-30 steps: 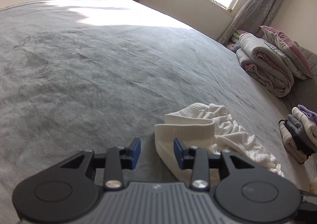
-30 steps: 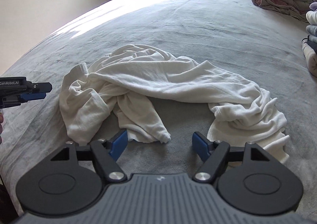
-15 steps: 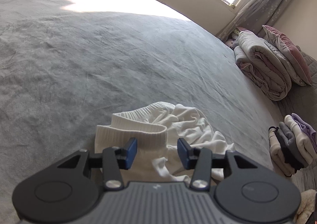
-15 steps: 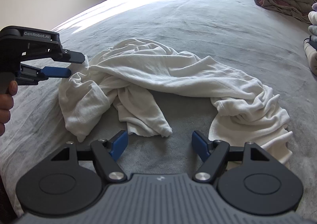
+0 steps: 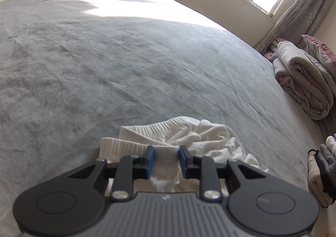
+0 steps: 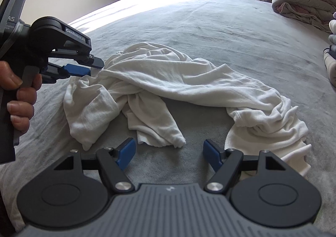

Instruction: Fold clothes

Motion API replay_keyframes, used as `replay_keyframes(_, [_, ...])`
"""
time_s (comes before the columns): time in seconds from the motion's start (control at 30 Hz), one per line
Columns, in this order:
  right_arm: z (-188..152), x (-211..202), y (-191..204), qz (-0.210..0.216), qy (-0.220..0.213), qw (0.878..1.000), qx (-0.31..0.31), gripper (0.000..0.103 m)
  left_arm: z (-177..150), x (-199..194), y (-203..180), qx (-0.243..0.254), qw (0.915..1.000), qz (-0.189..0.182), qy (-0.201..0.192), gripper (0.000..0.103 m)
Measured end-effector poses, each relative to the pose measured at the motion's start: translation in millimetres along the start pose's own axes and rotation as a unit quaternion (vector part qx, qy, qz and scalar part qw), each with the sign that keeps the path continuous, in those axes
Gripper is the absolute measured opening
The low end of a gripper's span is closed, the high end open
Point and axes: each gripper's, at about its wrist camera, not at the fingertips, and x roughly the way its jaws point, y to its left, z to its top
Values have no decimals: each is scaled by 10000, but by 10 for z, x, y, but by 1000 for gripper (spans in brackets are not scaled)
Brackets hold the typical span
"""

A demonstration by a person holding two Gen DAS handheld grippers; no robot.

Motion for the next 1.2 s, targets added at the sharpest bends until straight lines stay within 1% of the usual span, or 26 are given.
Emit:
replay_keyframes(0.07, [4, 15, 20, 87, -76, 9999, -49, 72, -6, -28, 9, 74, 10000, -17, -53, 9])
replay_keyframes(0.13, [7, 43, 46, 127, -124, 9998, -100, 70, -23, -70, 16, 214, 9997, -14, -136, 7])
replay_keyframes(0.2, [5, 65, 76, 103, -134, 9997, -194, 62, -47, -125, 41, 343, 9992, -3, -213, 6])
replay_keyframes(0.23, [2, 74, 92, 78, -141, 9995, -257, 55, -59, -154, 65, 384, 9990, -9, -239, 6])
replay_keyframes(0.27, [-2, 77, 102, 36, -159, 9993, -323, 44, -71, -184, 97, 417, 9988, -27, -257, 6])
replay_keyframes(0.3, [-6, 80, 112, -7, -177, 9991, -389, 38, -82, -213, 134, 445, 9986, -51, -268, 6])
replay_keyframes(0.33, [-10, 82, 119, -38, -190, 9988, -440, 22, -93, -246, 176, 461, 9985, -79, -277, 6])
replay_keyframes(0.37, [-7, 79, 112, -18, -187, 9989, -420, 9, -103, -280, 220, 470, 9984, -109, -283, 6])
replay_keyframes(0.5, [-8, 47, 92, -46, -208, 9992, -341, 8, -113, -415, 412, 479, 9982, -226, -281, 5])
replay_keyframes(0.63, [-20, -34, 35, -297, -166, 9991, -238, 7, -92, -513, 650, 335, 9985, -398, -156, 5])
replay_keyframes(0.77, [-35, -136, -48, -617, -2, 9979, -183, 2, -90, -584, 894, 182, 9983, -546, -24, 5])
replay_keyframes(0.9, [-117, -226, -197, -860, 174, 9960, 172, 1, -93, -679, 1155, 18, 9978, -654, 51, 5])
replay_keyframes(1.0, [-183, -292, -271, -906, 272, 9948, 390, 1, -99, -750, 1357, -120, 9970, -755, 116, 5])
replay_keyframes(1.1, [-169, -349, -289, -786, 406, 9938, 677, 7, -132, -804, 1540, -327, 9941, -997, 292, 5])
replay_keyframes(1.17, [-108, -371, -273, -649, 453, 9932, 855, 16, -168, -833, 1629, -435, 9914, -1167, 409, 5])
replay_keyframes(1.2, [-75, -379, -261, -587, 471, 9928, 928, 16, -188, -846, 1654, -435, 9906, -1218, 448, 5])
